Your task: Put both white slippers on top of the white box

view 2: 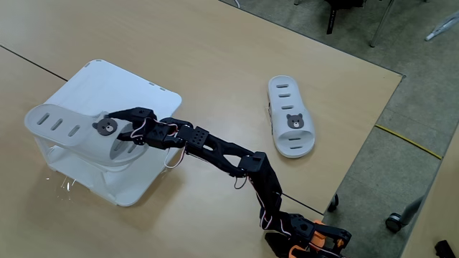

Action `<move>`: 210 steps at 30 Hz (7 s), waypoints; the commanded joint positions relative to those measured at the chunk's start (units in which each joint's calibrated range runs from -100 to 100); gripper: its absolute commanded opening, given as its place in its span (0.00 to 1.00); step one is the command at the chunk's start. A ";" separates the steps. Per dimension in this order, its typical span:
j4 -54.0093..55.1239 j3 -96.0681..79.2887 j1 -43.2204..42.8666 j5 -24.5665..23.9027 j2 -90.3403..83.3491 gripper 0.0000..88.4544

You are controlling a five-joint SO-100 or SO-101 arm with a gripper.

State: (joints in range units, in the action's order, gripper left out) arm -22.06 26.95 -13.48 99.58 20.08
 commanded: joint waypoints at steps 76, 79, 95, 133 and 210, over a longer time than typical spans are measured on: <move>106.18 -124.07 68.17 0.42 -7.25 0.02; 107.13 -118.84 68.09 0.42 -5.06 0.03; 106.27 -89.16 67.76 0.42 8.82 0.22; 27.06 -37.46 61.92 0.42 -28.29 0.01; 13.09 33.08 10.69 0.42 20.35 0.21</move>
State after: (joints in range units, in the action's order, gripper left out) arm -9.10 55.17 -3.60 99.58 42.27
